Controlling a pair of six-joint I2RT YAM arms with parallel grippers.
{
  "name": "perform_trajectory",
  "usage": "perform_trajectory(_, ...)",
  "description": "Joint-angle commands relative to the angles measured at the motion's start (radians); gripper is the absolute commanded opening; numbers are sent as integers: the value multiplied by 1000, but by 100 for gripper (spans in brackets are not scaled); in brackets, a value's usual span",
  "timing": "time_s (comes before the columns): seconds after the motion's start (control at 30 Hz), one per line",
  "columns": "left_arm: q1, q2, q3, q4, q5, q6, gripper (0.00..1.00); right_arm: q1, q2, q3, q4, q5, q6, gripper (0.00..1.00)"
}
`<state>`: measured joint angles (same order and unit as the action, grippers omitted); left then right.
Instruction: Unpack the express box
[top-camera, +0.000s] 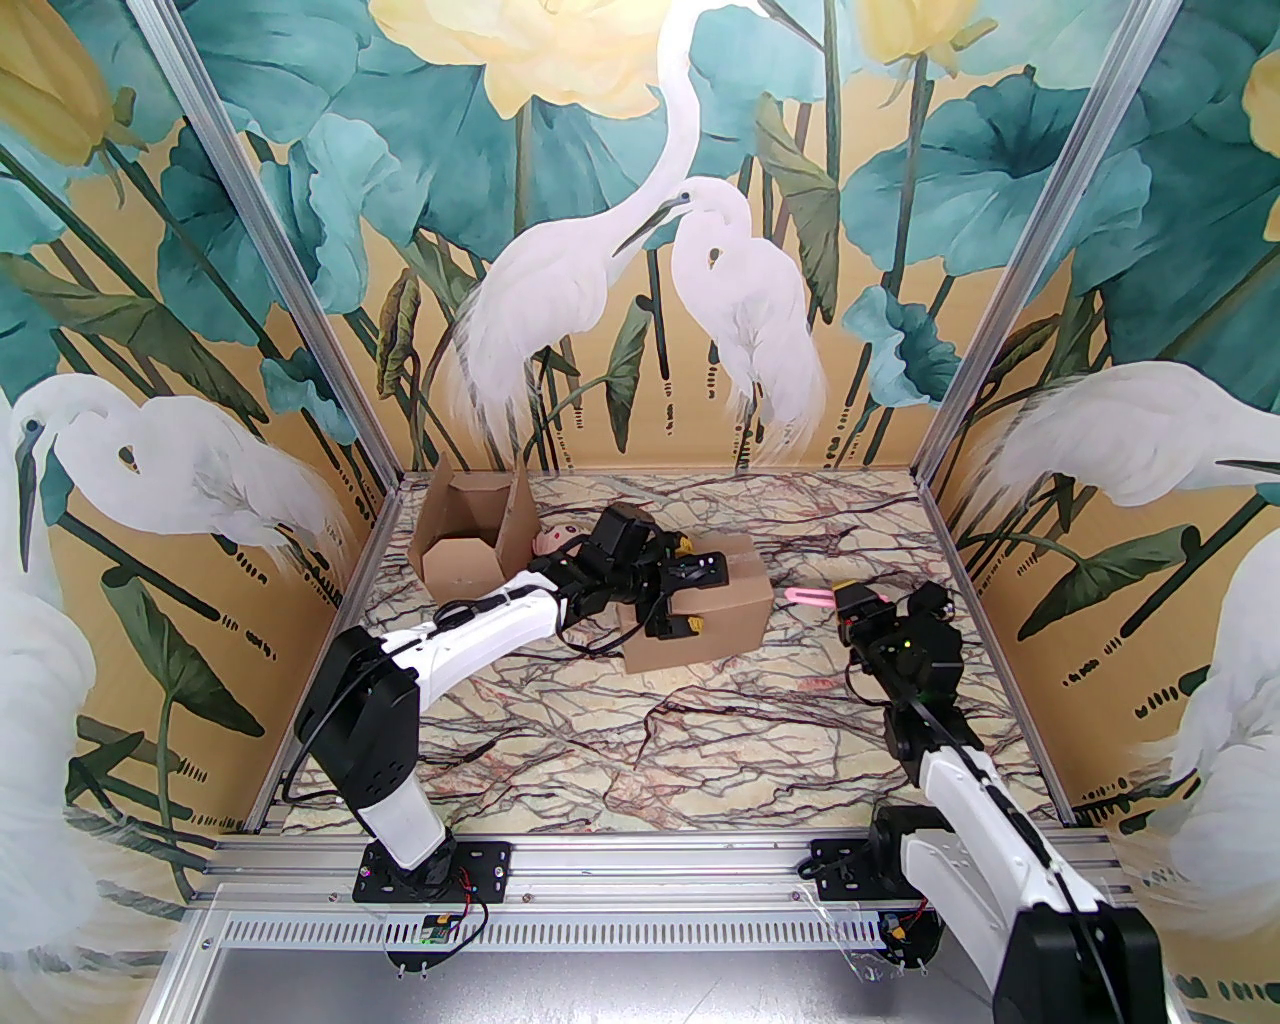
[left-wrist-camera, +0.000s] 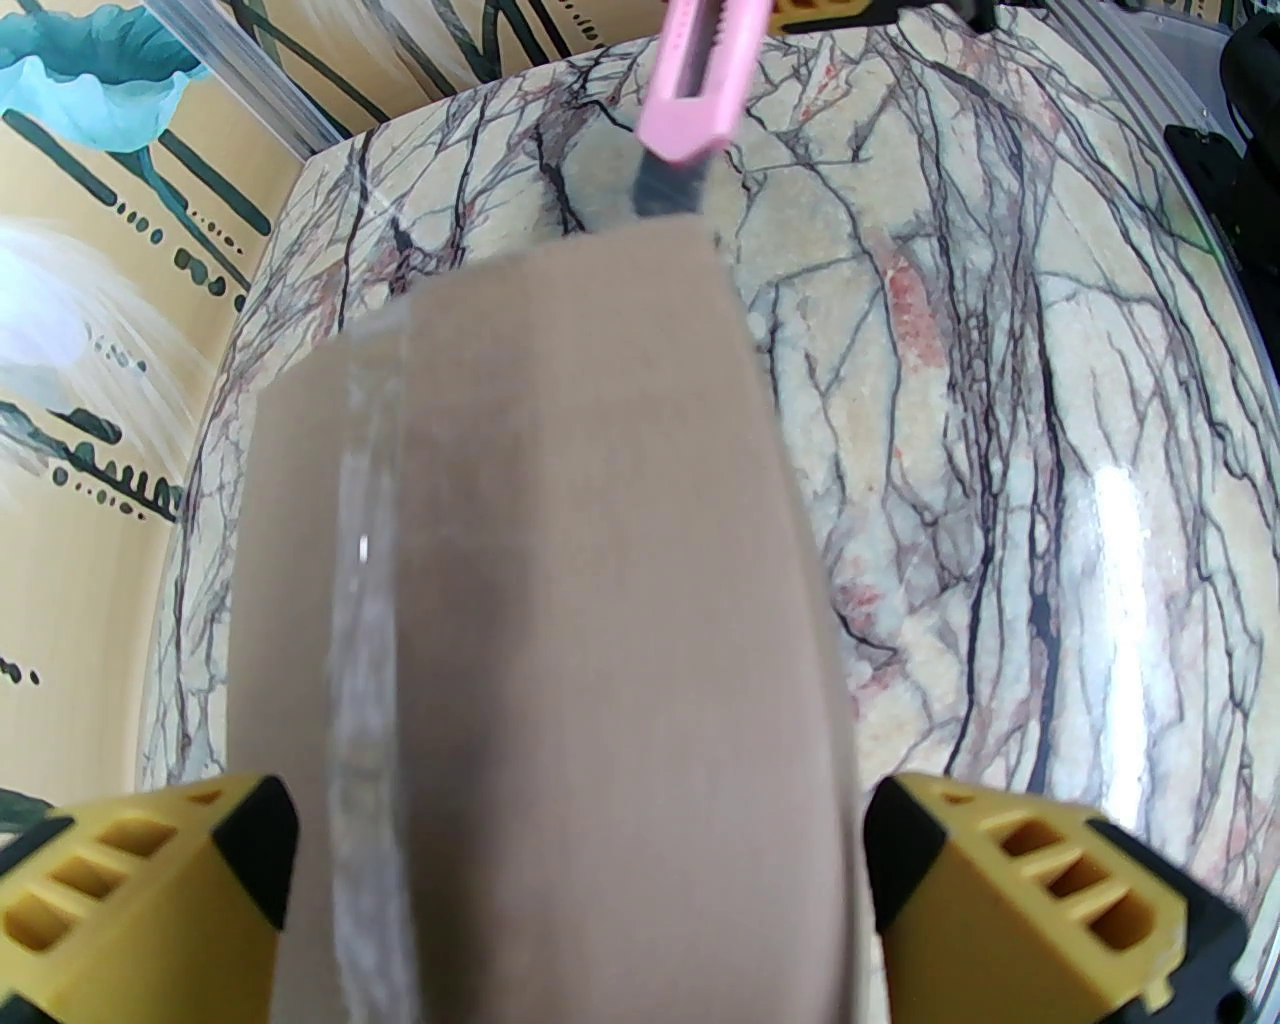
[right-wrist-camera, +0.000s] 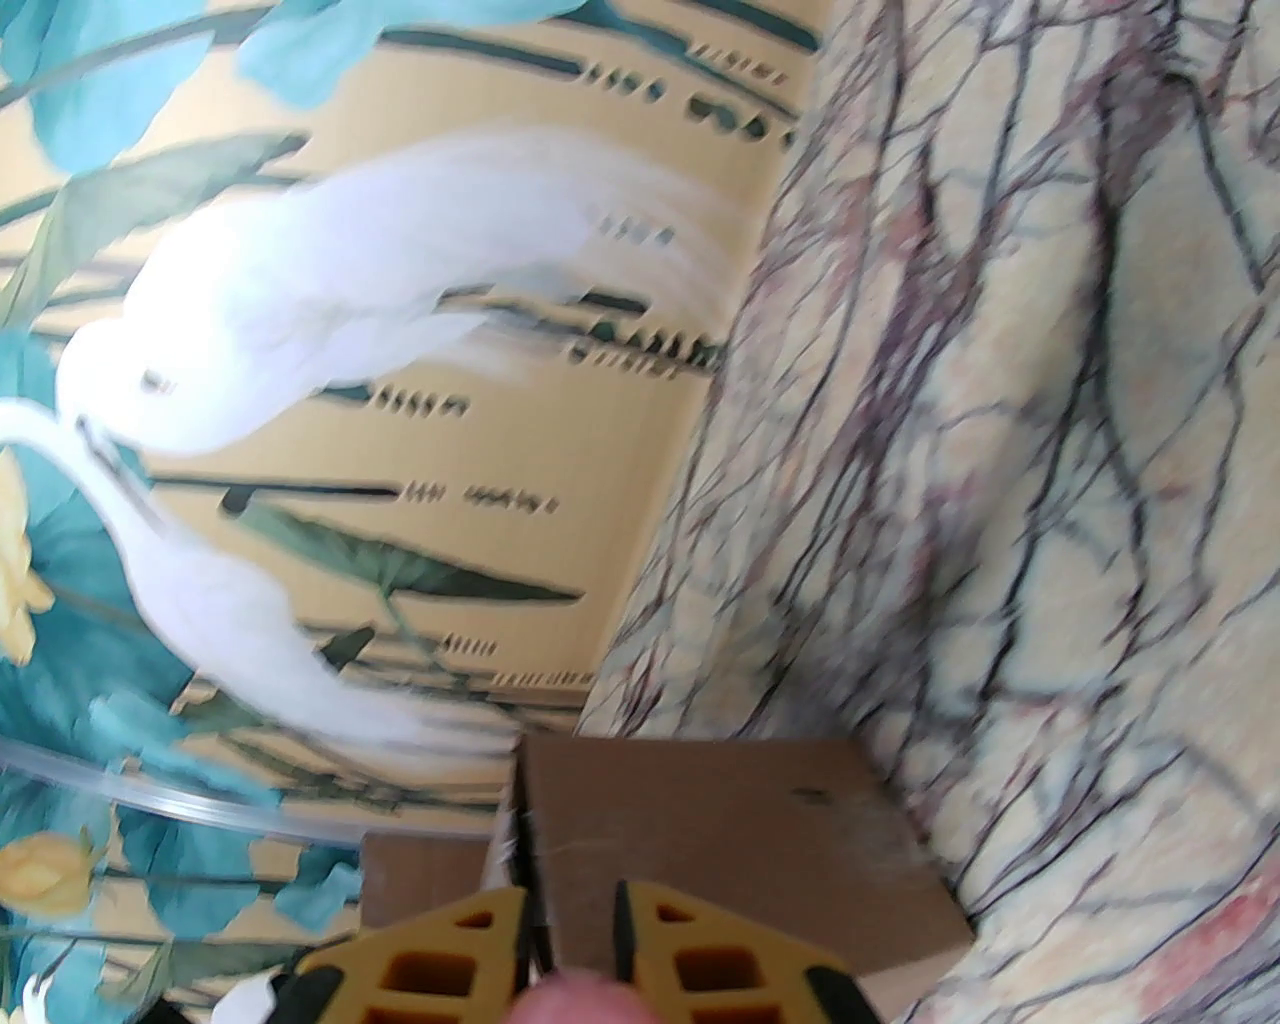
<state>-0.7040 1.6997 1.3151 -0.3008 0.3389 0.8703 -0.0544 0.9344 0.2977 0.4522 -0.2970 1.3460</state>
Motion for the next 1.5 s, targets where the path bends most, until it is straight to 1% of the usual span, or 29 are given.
perform_trajectory(0.0, -3, -46, -29, 0, 29, -47, 99, -30, 99, -10, 82, -59, -24, 0)
perform_trajectory(0.1, -5, -72, -64, 21, 28, -71, 99, -72, 164, -13, 161, -77, -5, 0)
perform_trajectory(0.17, -6, -91, -77, 32, 20, -91, 99, -110, 212, -2, 197, -120, 1, 0)
perform_trajectory(0.27, -6, -122, -96, 47, 5, -125, 99, -149, 265, 39, 119, -121, -69, 0)
perform_trajectory(0.37, -6, -148, -107, 55, -8, -176, 99, -194, 355, 53, 151, -132, -100, 0)
perform_trajectory(0.43, -5, -157, -112, 60, -18, -199, 99, -216, 435, 48, 282, -149, -71, 0)
perform_trajectory(0.57, -6, -139, -118, 48, -39, -192, 100, -225, 583, 70, 557, -224, 63, 0)
perform_trajectory(0.63, -4, -128, -129, 52, -47, -178, 100, -225, 614, 99, 628, -265, 103, 0)
perform_trajectory(0.67, 1, -124, -136, 56, -44, -173, 100, -225, 616, 112, 631, -283, 108, 0)
perform_trajectory(0.8, 15, -114, -173, 64, -18, -157, 100, -224, 564, 168, 534, -355, 75, 0)
perform_trajectory(1.0, 34, -135, -240, 48, -3, -157, 99, -233, 448, 250, 261, -418, -54, 0)
perform_trajectory(1.1, 44, -136, -273, 35, 5, -158, 99, -250, 424, 293, 178, -443, -94, 0)
perform_trajectory(1.23, 43, -147, -281, 30, 14, -175, 100, -293, 452, 310, 177, -458, -99, 0)
perform_trajectory(1.33, 43, -150, -269, 8, 3, -184, 99, -347, 514, 289, 355, -484, -1, 0)
perform_trajectory(1.37, 43, -153, -265, 3, 5, -191, 99, -358, 528, 296, 356, -488, 3, 0)
perform_trajectory(1.47, 44, -178, -258, 13, 35, -228, 100, -358, 583, 332, 218, -479, -98, 0)
